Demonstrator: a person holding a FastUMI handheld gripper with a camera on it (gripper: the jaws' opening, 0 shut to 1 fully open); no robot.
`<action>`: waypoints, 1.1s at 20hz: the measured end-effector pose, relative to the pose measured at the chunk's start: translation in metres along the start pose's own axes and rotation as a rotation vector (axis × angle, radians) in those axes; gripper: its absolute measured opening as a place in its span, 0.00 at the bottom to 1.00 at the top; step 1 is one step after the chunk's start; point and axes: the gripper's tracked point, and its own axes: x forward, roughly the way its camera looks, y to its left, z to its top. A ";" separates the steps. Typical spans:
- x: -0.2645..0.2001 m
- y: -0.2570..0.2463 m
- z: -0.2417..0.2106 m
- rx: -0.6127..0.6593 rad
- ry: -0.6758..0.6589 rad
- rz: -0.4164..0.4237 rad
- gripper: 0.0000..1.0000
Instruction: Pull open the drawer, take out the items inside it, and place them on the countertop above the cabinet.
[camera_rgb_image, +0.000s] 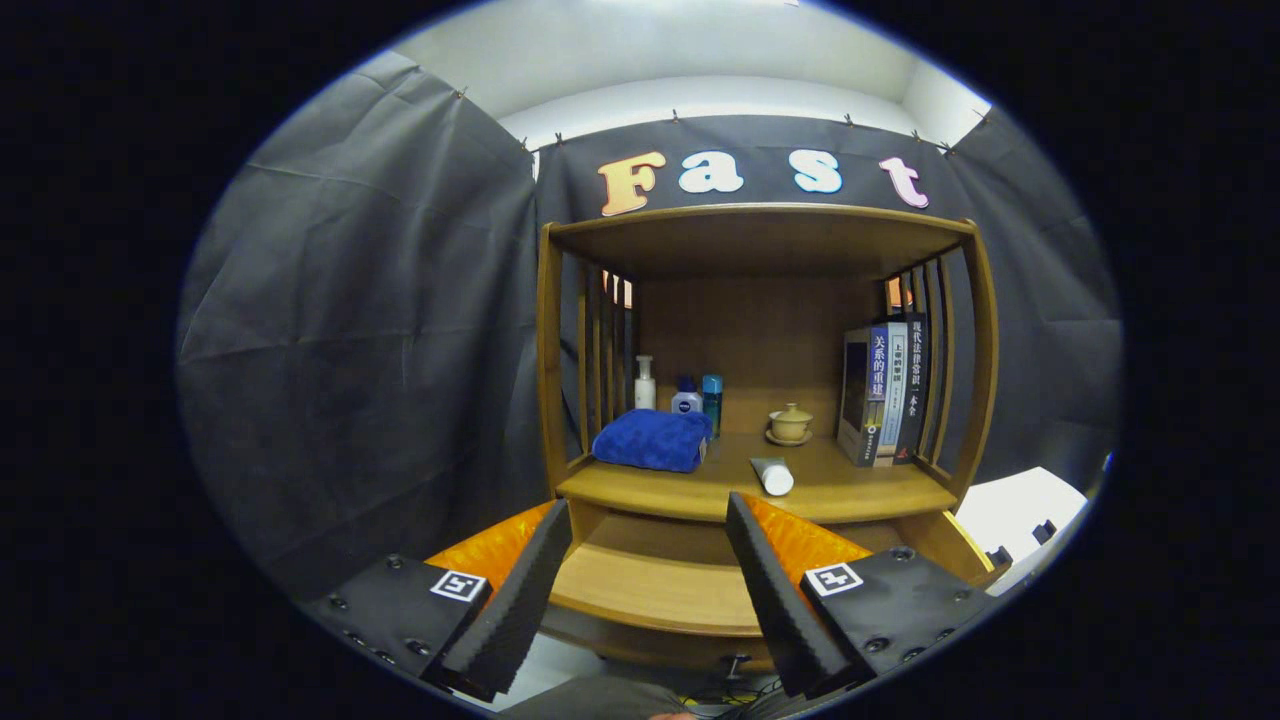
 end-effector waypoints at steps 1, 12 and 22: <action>-0.004 -0.002 -0.003 0.006 -0.008 -0.012 1.00; -0.022 -0.025 -0.106 -0.005 0.054 -0.104 1.00; -0.008 -0.041 -0.161 0.006 0.120 -0.140 0.99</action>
